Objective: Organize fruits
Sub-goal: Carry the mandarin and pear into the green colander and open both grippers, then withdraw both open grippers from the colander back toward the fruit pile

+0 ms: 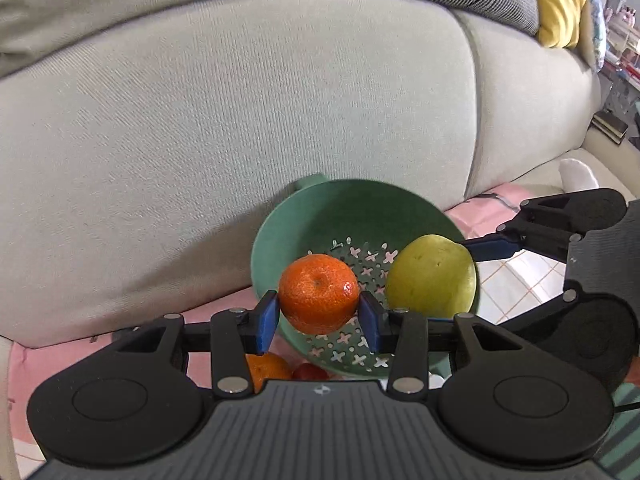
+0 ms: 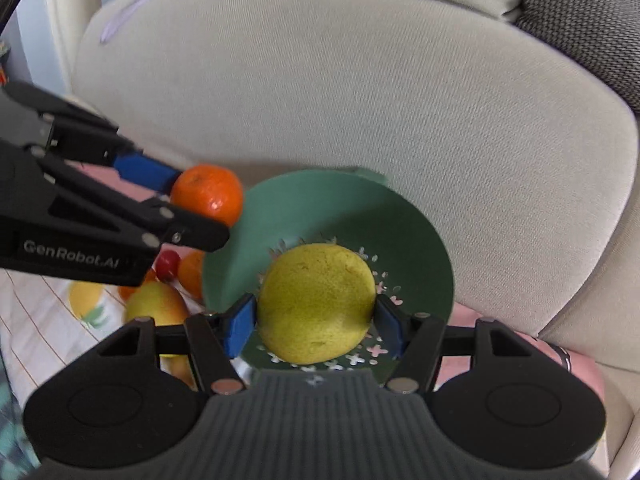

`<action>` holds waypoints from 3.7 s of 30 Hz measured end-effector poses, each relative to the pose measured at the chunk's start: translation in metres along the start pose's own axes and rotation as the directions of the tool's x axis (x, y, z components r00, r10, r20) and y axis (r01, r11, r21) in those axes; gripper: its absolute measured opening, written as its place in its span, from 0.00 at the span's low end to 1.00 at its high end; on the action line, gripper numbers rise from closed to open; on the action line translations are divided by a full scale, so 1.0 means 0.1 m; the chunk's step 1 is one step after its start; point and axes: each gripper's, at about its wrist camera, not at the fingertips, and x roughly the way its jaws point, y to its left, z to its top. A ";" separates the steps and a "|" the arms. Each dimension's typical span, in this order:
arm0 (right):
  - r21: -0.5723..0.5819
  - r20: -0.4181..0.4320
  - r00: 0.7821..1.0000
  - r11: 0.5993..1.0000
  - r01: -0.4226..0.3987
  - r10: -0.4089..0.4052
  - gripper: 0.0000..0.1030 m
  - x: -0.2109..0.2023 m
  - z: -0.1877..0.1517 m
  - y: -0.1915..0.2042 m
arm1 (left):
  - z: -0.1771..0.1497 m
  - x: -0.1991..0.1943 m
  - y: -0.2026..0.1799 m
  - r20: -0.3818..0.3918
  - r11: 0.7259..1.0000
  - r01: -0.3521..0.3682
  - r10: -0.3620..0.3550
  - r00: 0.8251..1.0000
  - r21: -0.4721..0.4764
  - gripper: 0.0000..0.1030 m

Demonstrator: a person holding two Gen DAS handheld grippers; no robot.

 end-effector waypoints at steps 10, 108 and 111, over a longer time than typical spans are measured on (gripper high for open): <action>-0.109 -0.138 0.988 0.991 -0.078 0.063 0.60 0.41 0.08 -0.04 | 0.04 0.44 -0.04 -0.097 0.998 0.011 -0.005 0.995 0.063 0.47; 0.229 0.169 0.971 0.965 0.129 -0.170 0.63 -0.25 -1.10 1.13 | -1.58 -0.64 0.24 0.116 0.968 -0.009 0.039 0.993 -0.251 0.66; 0.223 0.147 0.976 0.966 0.128 -0.163 0.60 -0.17 -1.11 1.12 | -1.60 -0.56 0.24 0.111 0.966 -0.004 0.034 0.993 -0.259 0.65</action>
